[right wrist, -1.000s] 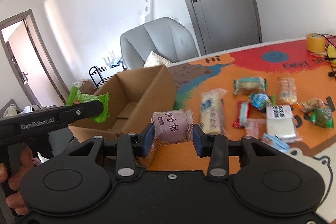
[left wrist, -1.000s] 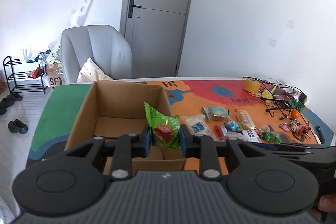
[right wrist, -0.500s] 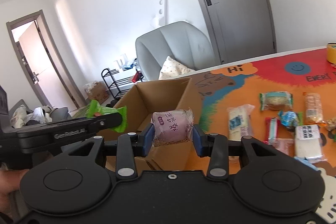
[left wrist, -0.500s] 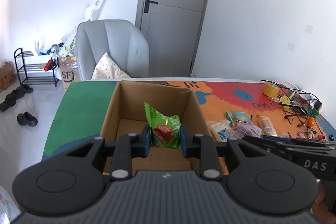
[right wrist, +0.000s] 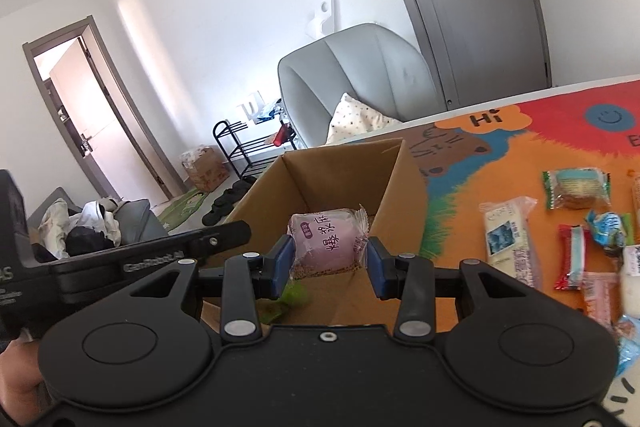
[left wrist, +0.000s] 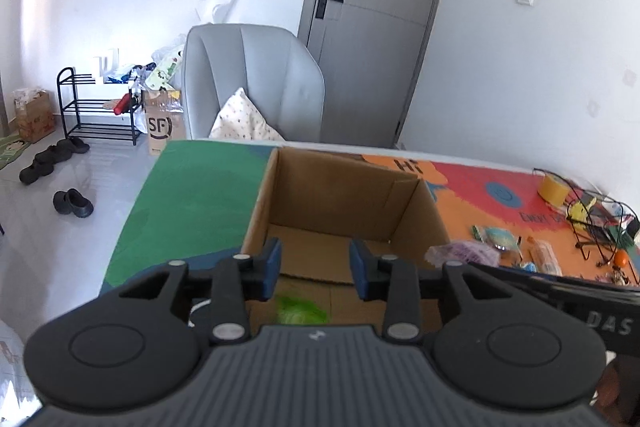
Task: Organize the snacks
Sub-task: 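Carry the green pack with the left tool while the right tool carries the pink pack to the box, then open the left tool into the box while the right tool releases the pink pack inside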
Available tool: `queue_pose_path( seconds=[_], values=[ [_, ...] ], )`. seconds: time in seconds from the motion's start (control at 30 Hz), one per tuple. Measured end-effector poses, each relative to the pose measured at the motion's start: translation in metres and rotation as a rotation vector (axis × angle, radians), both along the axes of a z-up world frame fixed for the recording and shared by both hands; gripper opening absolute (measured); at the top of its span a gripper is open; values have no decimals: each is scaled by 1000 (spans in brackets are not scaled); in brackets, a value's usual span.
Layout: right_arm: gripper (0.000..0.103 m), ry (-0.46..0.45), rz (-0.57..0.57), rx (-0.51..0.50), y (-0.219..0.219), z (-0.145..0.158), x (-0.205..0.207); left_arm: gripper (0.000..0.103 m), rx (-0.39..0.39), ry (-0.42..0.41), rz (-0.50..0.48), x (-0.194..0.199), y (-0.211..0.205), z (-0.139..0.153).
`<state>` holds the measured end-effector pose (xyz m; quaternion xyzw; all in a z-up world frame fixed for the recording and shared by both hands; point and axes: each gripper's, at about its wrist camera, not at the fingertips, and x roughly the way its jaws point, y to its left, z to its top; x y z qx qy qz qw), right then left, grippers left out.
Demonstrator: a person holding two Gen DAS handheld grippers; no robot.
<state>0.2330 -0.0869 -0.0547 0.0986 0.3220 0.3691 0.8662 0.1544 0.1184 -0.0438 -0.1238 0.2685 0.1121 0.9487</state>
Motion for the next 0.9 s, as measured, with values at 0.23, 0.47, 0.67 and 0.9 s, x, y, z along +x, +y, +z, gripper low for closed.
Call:
queue_pose_path(
  seconds=[0.23,0.47,0.67,0.9],
  values=[
    [53,3,23,24,9,-2,10,54,-5,-1,18,-10,0,4],
    [72,-2,-29,58,-14,1,7,78,-24,3,44,-17,-2,2],
    [82,24,-102,75,-52,-7,-2,90,-28,6,19,-24,-18,6],
    [87,62,-185,55,-94,-21,-11,92,-30,28,2,-24,-46,2]
  ],
)
